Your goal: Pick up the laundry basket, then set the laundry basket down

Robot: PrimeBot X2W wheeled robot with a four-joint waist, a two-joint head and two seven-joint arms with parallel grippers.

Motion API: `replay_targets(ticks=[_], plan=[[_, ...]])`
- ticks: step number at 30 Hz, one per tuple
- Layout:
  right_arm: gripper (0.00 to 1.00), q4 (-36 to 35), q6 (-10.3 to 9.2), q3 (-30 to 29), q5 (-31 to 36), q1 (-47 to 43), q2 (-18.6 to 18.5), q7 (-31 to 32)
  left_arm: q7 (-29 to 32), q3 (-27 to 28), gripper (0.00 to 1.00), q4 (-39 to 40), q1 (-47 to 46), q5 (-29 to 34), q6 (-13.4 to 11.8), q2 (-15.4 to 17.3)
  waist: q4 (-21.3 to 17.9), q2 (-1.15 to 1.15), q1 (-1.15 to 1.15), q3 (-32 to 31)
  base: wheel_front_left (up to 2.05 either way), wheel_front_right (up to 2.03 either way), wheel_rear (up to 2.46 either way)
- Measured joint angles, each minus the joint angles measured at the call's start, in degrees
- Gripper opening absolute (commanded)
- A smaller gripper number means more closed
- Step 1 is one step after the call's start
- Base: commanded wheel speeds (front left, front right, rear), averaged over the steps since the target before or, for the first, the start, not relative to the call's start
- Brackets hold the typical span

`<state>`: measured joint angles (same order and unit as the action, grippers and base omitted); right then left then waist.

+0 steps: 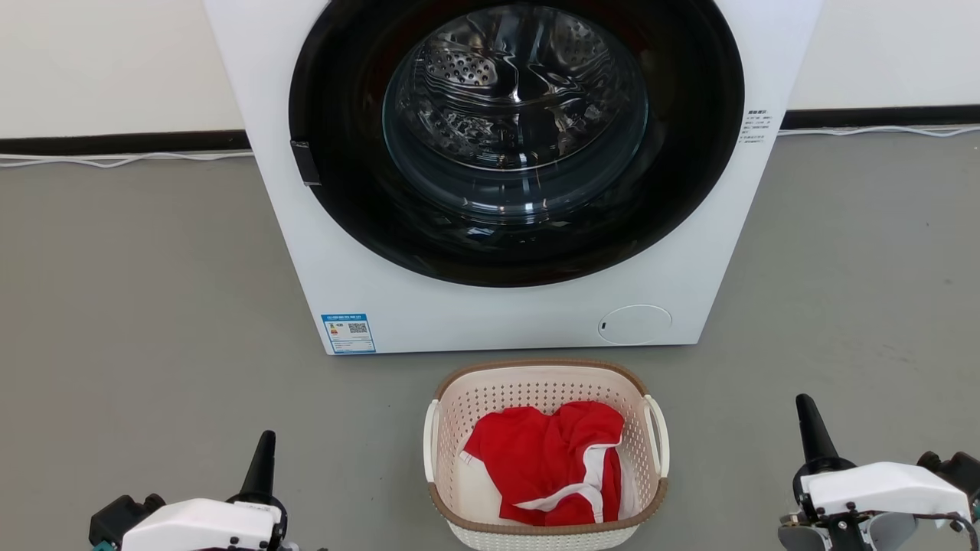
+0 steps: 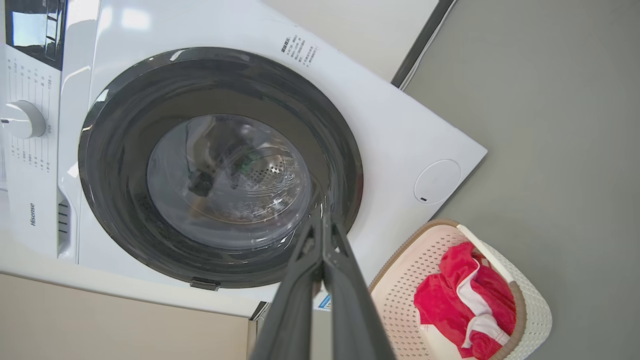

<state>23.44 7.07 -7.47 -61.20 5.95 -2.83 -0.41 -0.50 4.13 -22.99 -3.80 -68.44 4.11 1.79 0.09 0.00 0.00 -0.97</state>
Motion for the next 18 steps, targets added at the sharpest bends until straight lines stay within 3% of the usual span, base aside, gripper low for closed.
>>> replay_targets(ticks=[18], plan=[[0.00,-3.2,0.00,-0.1,-13.5,0.0,0.1,3.0,3.0,0.3,0.00,3.1,0.0,-10.4,1.2,0.1,0.0,0.00,0.00,0.5,0.00,0.00,0.00]])
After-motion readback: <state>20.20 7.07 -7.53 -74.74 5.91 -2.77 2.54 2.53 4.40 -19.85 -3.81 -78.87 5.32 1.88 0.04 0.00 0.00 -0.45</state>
